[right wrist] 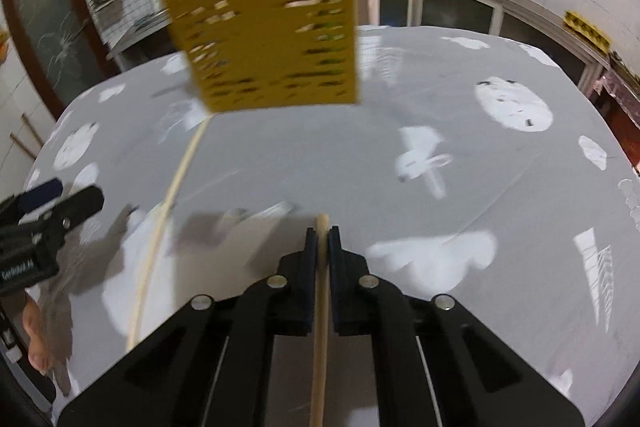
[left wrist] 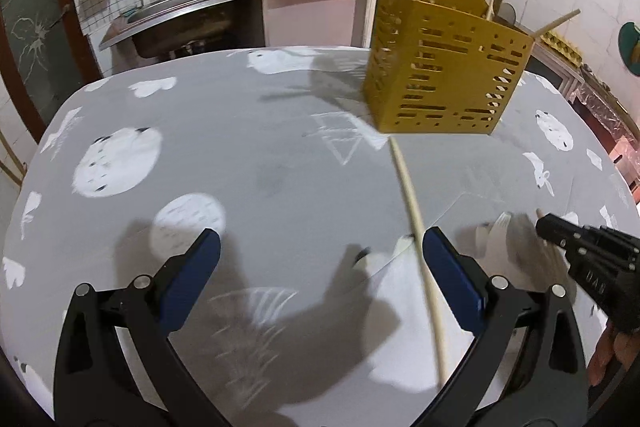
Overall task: Organize utensils
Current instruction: 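Close the right gripper on a bamboo chopstick while the left gripper grasps another chopstick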
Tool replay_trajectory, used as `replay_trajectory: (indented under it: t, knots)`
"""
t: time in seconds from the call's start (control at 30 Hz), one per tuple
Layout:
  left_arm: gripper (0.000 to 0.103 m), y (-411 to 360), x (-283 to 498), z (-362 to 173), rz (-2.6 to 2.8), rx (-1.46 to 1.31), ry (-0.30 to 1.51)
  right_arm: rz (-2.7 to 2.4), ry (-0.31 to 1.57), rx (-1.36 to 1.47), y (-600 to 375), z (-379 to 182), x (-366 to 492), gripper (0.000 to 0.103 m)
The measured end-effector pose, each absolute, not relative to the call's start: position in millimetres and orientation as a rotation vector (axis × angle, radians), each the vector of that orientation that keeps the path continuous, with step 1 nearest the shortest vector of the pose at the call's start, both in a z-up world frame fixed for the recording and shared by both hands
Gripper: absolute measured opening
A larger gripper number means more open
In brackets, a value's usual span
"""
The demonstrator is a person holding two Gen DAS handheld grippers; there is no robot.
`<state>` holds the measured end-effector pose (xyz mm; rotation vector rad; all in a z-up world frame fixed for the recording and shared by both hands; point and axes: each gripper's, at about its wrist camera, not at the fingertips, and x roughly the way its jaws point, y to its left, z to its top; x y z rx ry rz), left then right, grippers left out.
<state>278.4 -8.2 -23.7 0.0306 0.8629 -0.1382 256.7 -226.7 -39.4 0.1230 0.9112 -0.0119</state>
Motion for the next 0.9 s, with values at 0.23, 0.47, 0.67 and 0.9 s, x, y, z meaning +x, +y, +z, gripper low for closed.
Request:
replay_trajectory:
  t: [0.23, 0.47, 0.67, 0.9]
  knots:
    - [0.094, -44.9, 308.7, -34.1, -0.146, 0.041, 0.867, -0.056, 0.890, 0.144, -258.4, -40.4, 284.3, 0.006]
    - [0.064, -58.2, 337.2, -45.2, -0.139, 0.038, 0.903, -0.044, 0.879, 0.169, -267.1, -51.9, 292.1, 0.006]
    - [0.048, -64.6, 353.4, -51.2, -0.181, 0.033, 0.949, -0.036, 0.863, 0.164, -268.3, -49.7, 295.9, 0.006]
    - [0.020, -82.7, 354.8, -52.5, -0.200, 0.103, 0.964, -0.029, 0.863, 0.167, -267.6, -51.4, 295.5, 0.006]
